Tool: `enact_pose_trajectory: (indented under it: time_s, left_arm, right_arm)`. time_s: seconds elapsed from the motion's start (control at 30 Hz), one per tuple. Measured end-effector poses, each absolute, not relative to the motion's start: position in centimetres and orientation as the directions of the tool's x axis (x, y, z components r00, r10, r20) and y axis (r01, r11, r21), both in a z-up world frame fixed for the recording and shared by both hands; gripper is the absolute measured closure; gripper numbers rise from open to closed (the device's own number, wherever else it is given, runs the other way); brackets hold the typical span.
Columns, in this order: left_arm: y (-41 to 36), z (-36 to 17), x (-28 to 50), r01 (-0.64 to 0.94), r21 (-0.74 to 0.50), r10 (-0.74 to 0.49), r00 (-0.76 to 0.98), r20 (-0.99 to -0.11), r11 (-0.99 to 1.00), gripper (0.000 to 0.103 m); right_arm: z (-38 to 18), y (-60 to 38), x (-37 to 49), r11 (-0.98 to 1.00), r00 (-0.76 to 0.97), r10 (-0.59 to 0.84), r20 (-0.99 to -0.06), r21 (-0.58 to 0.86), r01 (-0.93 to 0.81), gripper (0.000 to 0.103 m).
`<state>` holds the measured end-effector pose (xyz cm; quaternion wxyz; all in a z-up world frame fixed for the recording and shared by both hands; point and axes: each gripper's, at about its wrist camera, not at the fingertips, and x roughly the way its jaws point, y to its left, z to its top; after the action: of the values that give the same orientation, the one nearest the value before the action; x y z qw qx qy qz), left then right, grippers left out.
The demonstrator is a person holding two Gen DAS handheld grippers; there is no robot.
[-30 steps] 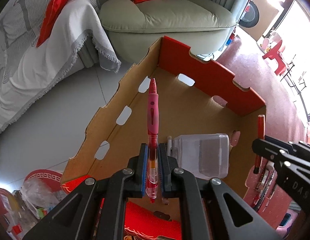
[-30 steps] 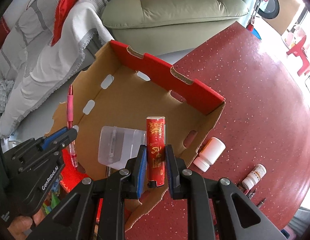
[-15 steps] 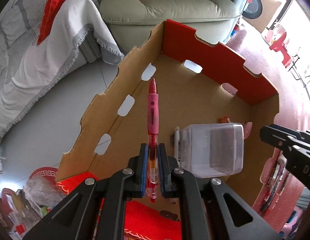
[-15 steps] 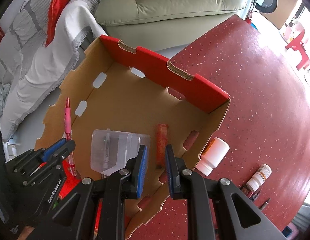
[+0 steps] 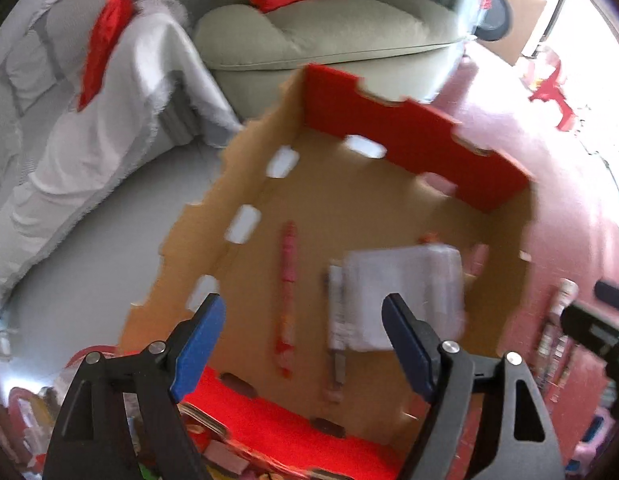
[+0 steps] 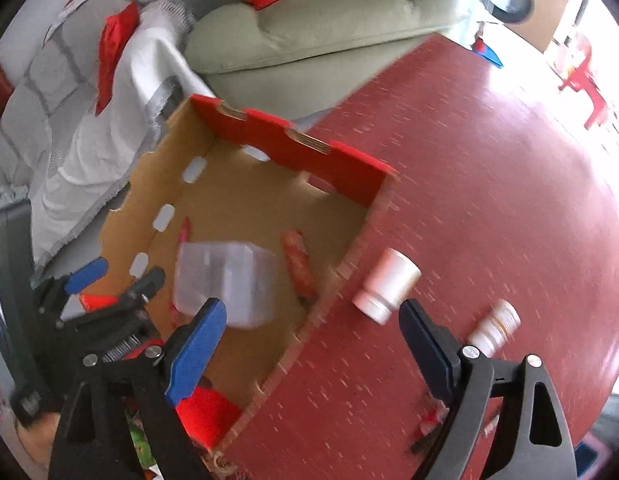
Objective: Organize rigid objects
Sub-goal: 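Move both tools back over the table toward the white bottle and black pen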
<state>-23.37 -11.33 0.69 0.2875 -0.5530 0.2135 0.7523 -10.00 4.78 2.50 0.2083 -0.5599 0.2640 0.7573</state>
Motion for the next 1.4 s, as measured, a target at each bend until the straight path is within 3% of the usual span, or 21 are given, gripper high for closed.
enact_pose_trajectory:
  time_s: [0.3,0.7,1.17,1.4]
  left_arm:
    - [-5.0,2.9,-11.9,-0.878,-0.122,0.327,-0.041,-0.944,-0.463,0.02]
    - [8.7,-3.6,-4.0,-0.952,-0.021,0.239,-0.056,-0.969,-0.306,0.02]
    - [14.5,-9.7,-1.8,-0.969,0.043,0.171,-0.086,-0.981,-0.244,0.019]
    - [15.3,-10.6,-1.8,-0.966,0.034,0.185,-0.083,-0.979,-0.256,0.013]
  right_arm:
    - [-3.2,7.5,8.5,-0.414,-0.106,-0.025,-0.994,0.106,-0.904,0.014]
    - [-5.3,7.5,18.8,-0.163,-0.157,-0.056,-0.986,0.164,-0.973,0.014]
    - [-9.3,14.1,15.5,-0.188,-0.118,0.008,-0.993,0.114,-0.976,0.014]
    - [-10.9,13.8,11.2,-0.345,0.019,0.061,-0.998,-0.038,-0.938,0.026]
